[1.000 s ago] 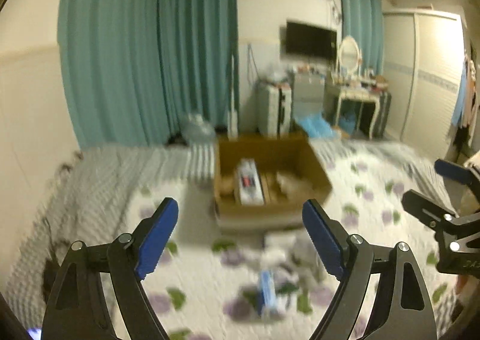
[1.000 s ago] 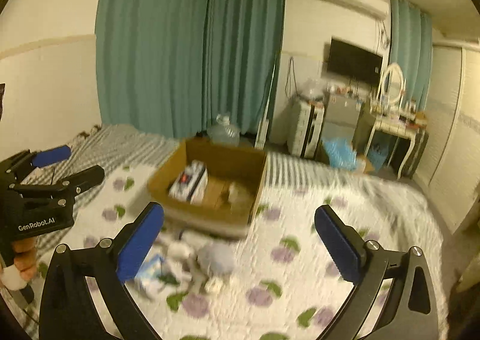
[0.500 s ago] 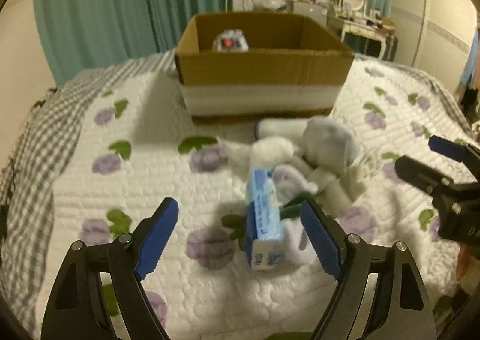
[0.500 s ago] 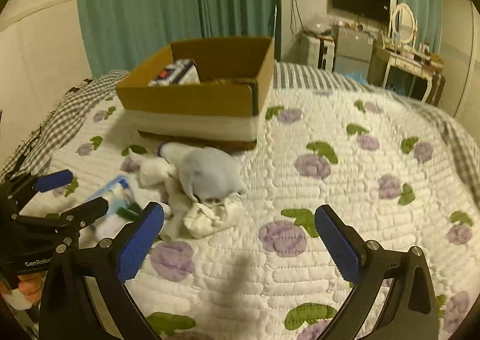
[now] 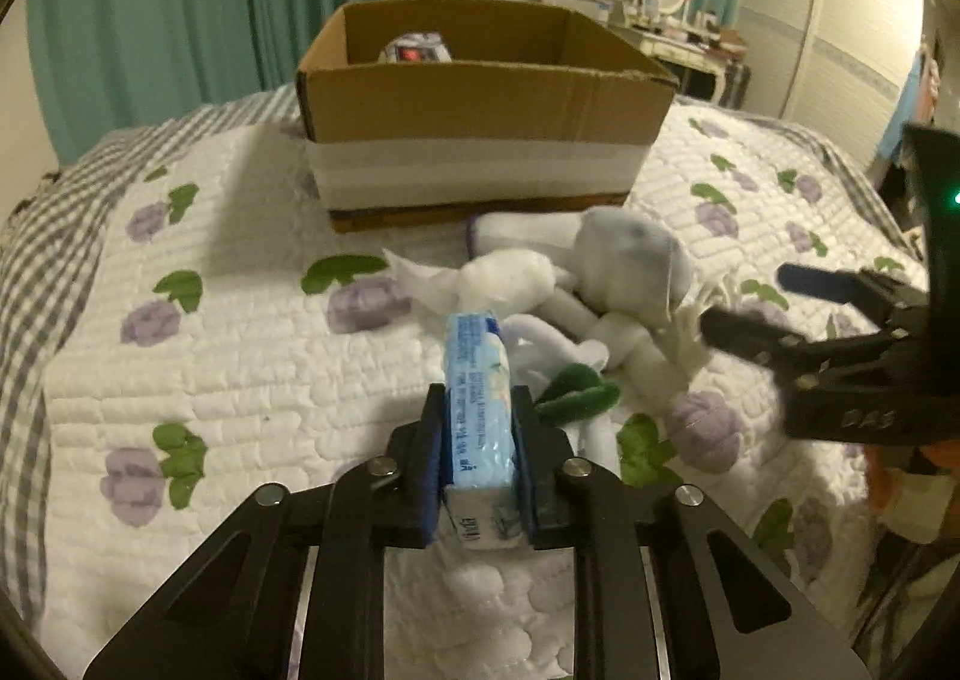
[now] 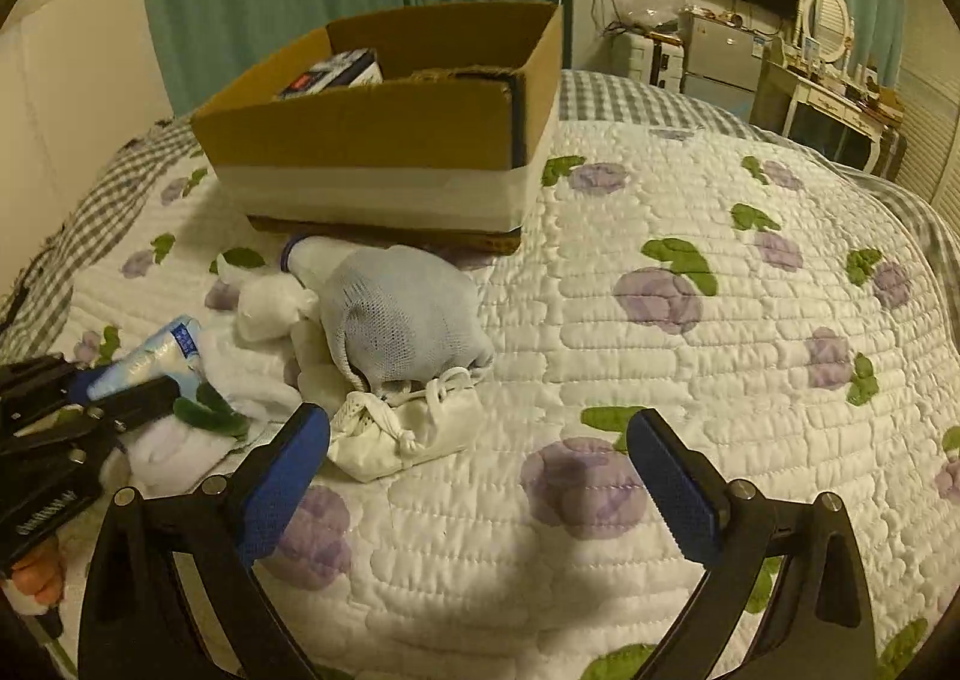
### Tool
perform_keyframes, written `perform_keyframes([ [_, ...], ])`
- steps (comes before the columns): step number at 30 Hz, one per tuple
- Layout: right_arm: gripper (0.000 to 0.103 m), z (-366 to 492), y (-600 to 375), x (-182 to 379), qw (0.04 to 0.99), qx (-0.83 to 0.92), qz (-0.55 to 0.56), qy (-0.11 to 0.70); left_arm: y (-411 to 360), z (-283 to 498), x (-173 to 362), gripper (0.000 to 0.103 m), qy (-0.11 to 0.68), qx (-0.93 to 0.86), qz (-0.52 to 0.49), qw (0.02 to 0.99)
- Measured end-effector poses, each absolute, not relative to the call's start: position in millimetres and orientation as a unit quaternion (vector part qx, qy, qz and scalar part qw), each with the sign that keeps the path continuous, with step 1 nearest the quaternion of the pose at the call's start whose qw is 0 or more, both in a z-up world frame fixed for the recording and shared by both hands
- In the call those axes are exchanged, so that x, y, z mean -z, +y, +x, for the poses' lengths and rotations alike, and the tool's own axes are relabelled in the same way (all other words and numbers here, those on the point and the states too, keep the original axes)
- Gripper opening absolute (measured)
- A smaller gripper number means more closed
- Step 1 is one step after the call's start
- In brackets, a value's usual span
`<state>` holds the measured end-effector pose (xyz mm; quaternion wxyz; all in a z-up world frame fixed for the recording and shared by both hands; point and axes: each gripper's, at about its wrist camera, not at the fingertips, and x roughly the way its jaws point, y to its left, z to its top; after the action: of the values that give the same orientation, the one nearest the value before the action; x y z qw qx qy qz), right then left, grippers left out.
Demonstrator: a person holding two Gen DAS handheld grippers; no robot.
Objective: Organize soft objects
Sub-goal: 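Grasp the blue-white pack with the left gripper while the right grasps the white mesh item, then carry both items over the box and release them inside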
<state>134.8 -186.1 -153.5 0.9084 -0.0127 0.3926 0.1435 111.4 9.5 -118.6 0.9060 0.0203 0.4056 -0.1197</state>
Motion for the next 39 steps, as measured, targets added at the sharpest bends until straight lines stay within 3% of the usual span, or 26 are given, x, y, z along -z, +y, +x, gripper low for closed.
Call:
perform_keyframes([
  [6, 0.094, 145.5, -172.9, 165.1, 0.898, -0.165, -0.018, 0.408, 23.8, 112.4, 105.3, 0.017, 0.387, 0.102, 0.014, 0.916],
  [11, 0.081, 146.6, -163.7, 167.8, 0.894, -0.181, -0.024, 0.409, 32.1, 114.7, 103.7, 0.017, 0.387, 0.082, 0.015, 0.918],
  [14, 0.062, 146.1, -156.8, 170.3, 0.89, -0.19, -0.033, 0.413, 32.8, 113.1, 102.9, 0.017, 0.389, 0.078, 0.016, 0.918],
  [15, 0.052, 145.3, -154.2, 170.7, 0.889, -0.195, -0.036, 0.413, 32.2, 111.8, 101.6, 0.017, 0.388, 0.077, 0.018, 0.918],
  [16, 0.035, 143.8, -151.7, 170.5, 0.889, -0.197, -0.04, 0.411, 31.7, 109.5, 100.2, 0.017, 0.387, 0.078, 0.02, 0.919],
  [17, 0.03, 141.3, -149.3, 168.7, 0.89, -0.202, -0.045, 0.406, 30.8, 107.5, 98.5, 0.017, 0.386, 0.077, 0.023, 0.919],
  [28, 0.029, 109.2, -159.2, 127.2, 0.912, -0.198, -0.022, 0.359, 17.5, 86.4, 56.7, 0.017, 0.348, 0.083, 0.048, 0.932],
  [39, 0.029, 125.4, -181.6, 10.5, 0.945, -0.197, -0.031, 0.258, -5.4, 121.2, -21.7, 0.017, 0.266, 0.108, 0.052, 0.956],
])
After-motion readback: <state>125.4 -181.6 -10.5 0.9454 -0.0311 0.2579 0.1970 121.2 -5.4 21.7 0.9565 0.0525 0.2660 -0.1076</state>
